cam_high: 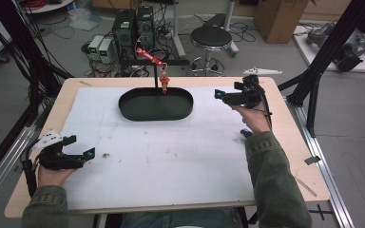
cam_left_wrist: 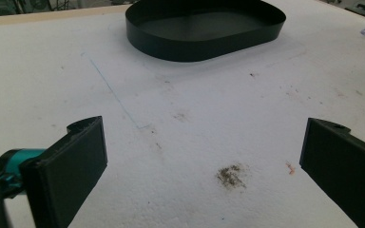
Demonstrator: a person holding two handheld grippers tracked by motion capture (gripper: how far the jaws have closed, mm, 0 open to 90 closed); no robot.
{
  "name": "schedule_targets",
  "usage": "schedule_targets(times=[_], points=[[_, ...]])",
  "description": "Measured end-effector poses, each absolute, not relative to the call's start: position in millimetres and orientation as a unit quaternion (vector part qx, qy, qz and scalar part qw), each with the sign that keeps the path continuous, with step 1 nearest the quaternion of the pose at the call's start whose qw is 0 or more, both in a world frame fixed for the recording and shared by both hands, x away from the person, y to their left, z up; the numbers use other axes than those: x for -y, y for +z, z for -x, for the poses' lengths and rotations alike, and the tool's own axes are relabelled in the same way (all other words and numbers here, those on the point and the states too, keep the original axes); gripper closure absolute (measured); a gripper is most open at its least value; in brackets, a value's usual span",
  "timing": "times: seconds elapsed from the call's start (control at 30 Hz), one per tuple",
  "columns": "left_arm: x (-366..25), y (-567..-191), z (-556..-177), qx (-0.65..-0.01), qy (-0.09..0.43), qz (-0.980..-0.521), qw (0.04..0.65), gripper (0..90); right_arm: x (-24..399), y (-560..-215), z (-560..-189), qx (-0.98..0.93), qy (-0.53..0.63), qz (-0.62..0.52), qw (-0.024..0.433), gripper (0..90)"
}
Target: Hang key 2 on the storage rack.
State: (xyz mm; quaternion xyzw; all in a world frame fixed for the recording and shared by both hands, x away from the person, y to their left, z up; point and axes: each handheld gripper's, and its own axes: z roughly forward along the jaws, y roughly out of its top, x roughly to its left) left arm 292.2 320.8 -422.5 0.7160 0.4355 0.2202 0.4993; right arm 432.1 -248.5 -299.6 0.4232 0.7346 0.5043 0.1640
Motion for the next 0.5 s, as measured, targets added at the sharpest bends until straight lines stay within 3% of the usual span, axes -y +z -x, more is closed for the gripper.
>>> schedule_targets(times=[0.5], points=[[-320, -423, -292, -0.434, 0.218, -0.718, 0.498, 2.3, 282, -321, -413, -0.76, 0.449, -0.436, 0.176, 0.5]])
